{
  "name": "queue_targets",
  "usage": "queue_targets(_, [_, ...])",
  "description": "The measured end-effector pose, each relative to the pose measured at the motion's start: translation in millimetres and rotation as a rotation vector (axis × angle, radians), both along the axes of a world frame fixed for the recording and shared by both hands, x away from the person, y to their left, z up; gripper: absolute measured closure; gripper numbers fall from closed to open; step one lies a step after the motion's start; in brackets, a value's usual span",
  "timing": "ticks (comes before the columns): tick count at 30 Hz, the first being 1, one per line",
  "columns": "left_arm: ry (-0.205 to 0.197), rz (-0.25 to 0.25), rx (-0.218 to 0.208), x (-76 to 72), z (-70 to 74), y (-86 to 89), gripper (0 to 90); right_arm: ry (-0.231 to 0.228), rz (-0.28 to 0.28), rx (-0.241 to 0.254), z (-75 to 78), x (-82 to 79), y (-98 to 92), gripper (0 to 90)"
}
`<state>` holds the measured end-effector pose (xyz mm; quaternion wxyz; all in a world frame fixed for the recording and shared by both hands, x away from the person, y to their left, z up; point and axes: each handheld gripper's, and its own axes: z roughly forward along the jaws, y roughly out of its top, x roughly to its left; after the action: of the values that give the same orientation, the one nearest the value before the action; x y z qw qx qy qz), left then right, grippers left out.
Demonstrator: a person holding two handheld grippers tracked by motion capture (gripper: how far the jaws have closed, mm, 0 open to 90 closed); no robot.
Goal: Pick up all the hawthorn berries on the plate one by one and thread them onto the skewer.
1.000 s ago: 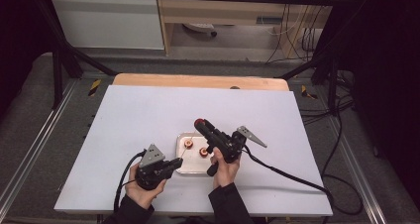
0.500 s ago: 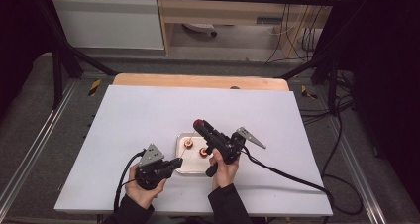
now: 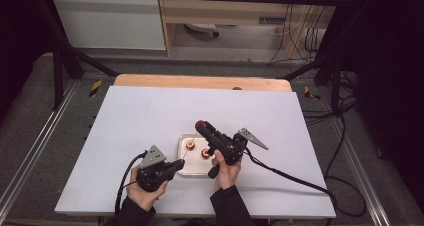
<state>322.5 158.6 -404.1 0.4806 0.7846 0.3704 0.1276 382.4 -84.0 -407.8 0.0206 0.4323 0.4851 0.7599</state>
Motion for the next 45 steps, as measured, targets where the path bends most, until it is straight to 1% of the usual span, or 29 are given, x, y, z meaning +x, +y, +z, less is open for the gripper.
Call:
queue_targets(7, [0.006,0.0,0.0,0.7,0.0,0.0,88.4,0.001,0.01,-0.002,-1.0,-0.7,0.8,61.1])
queue_targets(12, [0.006,0.007,-0.008,0.7,0.4,-0.2,88.4,0.007,0.015,-0.007,-4.0,-1.6,2.4,61.1])
queue_targets(14, [0.008,0.01,-0.013,0.8,0.3,-0.4,88.4,0.009,0.019,0.0,-5.7,-2.5,3.8,61.1])
queue_targets(19, [0.017,0.015,-0.006,1.1,-0.7,-1.2,88.5,0.016,0.024,0.004,-10.0,-5.6,6.7,61.2])
queue_targets(24, [0.018,0.018,-0.006,1.0,-0.3,-1.4,88.6,0.01,0.029,-0.013,-12.1,-7.9,7.7,61.2])
queue_targets(29, [0.008,0.023,-0.009,0.7,-0.6,-1.8,88.6,0.026,0.049,-0.018,-16.9,-10.2,10.2,61.3])
queue_targets(31, [0.009,0.025,-0.005,1.1,-0.1,-1.6,88.6,0.043,0.062,-0.012,-19.2,-11.7,11.7,61.4])
queue_targets(35, [0.02,0.023,0.004,2.1,-2.6,-2.1,88.6,0.047,0.06,-0.02,-23.2,-14.8,13.7,61.5])
queue_targets(38, [0.02,0.021,0.012,2.1,-4.1,-3.1,88.6,0.055,0.059,-0.026,-25.1,-17.0,14.5,61.5])
queue_targets(45, [0.015,0.016,0.008,2.5,-5.5,-2.5,88.7,0.069,0.066,-0.029,-25.7,-19.2,14.9,61.6])
